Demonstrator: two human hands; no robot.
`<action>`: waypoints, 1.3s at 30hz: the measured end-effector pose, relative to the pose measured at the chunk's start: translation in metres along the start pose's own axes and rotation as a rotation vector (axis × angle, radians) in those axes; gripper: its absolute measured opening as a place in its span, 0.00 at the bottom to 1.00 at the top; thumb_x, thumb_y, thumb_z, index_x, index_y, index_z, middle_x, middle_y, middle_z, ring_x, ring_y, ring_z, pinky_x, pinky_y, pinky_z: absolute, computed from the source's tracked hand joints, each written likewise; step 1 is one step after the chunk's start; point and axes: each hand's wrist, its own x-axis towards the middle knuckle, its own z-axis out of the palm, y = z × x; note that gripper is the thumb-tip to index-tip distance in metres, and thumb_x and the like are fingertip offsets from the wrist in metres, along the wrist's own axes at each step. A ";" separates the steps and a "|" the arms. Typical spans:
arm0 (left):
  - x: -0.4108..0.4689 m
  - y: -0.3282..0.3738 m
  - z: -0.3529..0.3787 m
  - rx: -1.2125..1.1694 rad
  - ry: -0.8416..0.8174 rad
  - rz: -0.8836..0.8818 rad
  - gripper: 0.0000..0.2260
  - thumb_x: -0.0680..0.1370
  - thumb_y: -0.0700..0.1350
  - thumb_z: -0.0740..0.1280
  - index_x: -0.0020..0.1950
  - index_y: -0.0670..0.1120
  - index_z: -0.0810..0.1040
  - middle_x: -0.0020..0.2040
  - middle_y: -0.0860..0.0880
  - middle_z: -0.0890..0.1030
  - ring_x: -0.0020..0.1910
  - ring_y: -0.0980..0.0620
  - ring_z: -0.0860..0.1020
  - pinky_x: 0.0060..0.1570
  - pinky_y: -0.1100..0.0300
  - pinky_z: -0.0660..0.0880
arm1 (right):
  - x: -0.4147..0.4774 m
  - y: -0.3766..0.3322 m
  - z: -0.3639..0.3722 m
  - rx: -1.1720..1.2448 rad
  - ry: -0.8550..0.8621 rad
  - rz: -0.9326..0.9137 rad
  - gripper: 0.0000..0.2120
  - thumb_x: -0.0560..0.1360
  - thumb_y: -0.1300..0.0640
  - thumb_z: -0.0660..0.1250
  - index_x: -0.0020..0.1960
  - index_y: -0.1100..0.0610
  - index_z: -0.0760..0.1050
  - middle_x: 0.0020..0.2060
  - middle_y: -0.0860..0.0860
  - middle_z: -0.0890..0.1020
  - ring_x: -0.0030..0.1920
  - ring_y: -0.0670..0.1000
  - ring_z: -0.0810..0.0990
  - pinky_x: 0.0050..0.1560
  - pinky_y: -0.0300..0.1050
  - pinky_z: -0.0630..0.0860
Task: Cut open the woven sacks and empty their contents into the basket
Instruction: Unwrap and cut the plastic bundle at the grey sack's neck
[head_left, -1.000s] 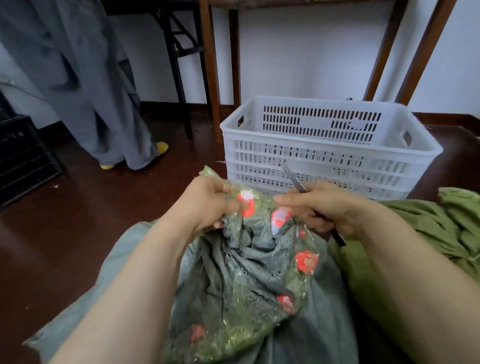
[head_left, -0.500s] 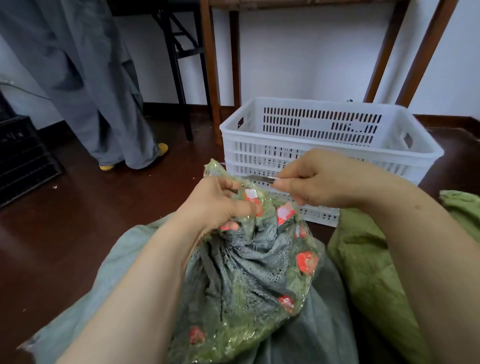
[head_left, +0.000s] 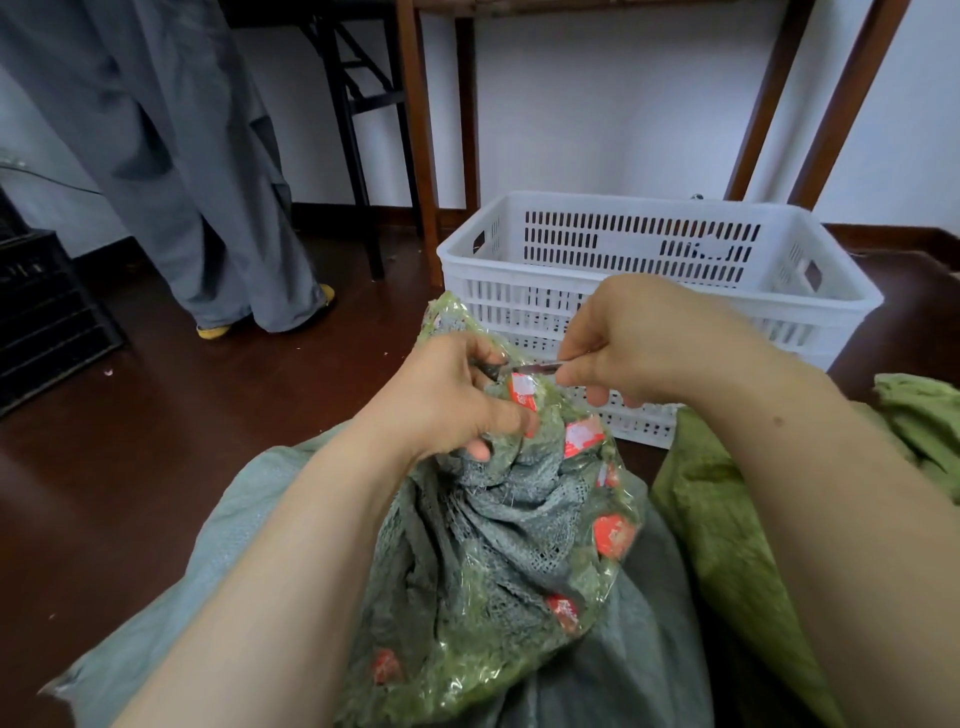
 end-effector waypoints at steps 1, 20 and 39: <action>0.000 0.000 0.001 0.006 -0.005 0.004 0.26 0.64 0.40 0.80 0.57 0.44 0.72 0.41 0.46 0.72 0.19 0.54 0.73 0.21 0.64 0.70 | -0.001 -0.002 0.000 -0.032 -0.001 0.010 0.04 0.73 0.53 0.70 0.42 0.53 0.82 0.30 0.47 0.83 0.31 0.47 0.80 0.46 0.52 0.81; 0.013 -0.020 -0.013 -0.252 0.418 0.089 0.22 0.75 0.33 0.65 0.62 0.57 0.76 0.22 0.55 0.75 0.21 0.58 0.68 0.22 0.67 0.67 | -0.005 0.000 0.022 -0.133 -0.239 0.121 0.05 0.73 0.59 0.71 0.39 0.57 0.79 0.28 0.48 0.79 0.36 0.49 0.81 0.43 0.46 0.80; 0.005 -0.009 -0.011 -0.254 0.159 0.044 0.03 0.71 0.37 0.69 0.38 0.40 0.80 0.28 0.51 0.75 0.23 0.54 0.67 0.29 0.62 0.67 | 0.013 0.039 0.057 1.063 -0.276 0.415 0.22 0.70 0.36 0.66 0.42 0.57 0.75 0.22 0.45 0.79 0.16 0.42 0.55 0.14 0.31 0.55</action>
